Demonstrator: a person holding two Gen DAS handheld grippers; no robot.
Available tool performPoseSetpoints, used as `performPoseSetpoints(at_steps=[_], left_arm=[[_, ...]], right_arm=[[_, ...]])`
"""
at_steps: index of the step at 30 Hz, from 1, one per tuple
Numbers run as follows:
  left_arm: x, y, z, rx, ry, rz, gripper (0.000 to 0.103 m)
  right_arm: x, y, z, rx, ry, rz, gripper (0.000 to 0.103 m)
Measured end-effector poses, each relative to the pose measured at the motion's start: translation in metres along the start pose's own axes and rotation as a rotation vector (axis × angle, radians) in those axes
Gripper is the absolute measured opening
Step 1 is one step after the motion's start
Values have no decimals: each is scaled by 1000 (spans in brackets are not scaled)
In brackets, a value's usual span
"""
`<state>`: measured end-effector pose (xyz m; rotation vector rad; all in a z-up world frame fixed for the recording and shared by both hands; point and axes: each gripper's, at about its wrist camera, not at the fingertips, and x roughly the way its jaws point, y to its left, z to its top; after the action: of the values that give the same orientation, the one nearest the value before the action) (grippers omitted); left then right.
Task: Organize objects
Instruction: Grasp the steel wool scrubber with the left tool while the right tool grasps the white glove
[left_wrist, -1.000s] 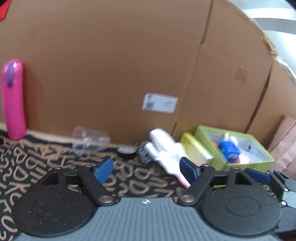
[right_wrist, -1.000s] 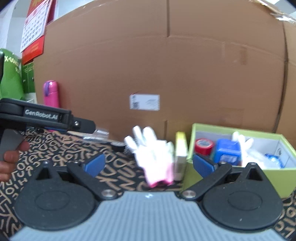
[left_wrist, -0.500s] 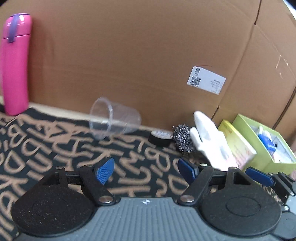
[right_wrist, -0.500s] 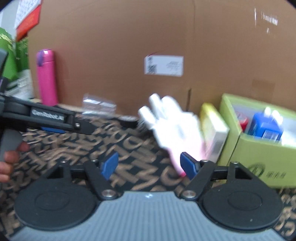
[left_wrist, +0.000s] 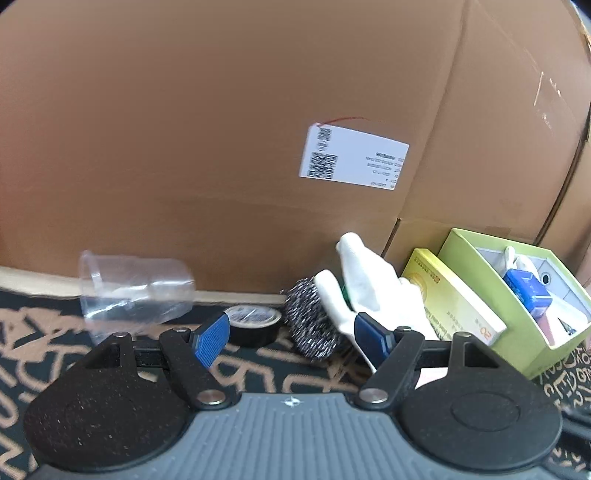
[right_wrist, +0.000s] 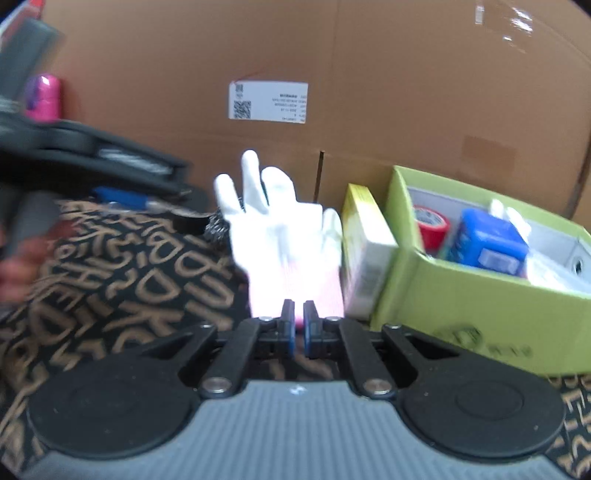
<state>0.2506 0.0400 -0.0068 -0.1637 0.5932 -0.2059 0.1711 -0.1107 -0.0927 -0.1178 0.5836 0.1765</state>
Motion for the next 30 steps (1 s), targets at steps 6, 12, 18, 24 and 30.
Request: performPoseSetpoints(at_steps=[6, 12, 18, 24, 30], left_arm=[[13, -2, 0, -14, 26, -12, 73], [6, 6, -4, 30, 24, 21, 73], [10, 4, -6, 38, 37, -6, 73], [20, -11, -3, 73, 17, -14, 68], [36, -25, -9, 124, 46, -16, 33]], right_arm=[[0, 2, 9, -2, -61, 33, 33], [58, 19, 17, -31, 27, -4, 55], [43, 15, 10, -47, 47, 19, 10], [-32, -7, -25, -9, 89, 129, 10], [-62, -18, -36, 28, 95, 186, 27]])
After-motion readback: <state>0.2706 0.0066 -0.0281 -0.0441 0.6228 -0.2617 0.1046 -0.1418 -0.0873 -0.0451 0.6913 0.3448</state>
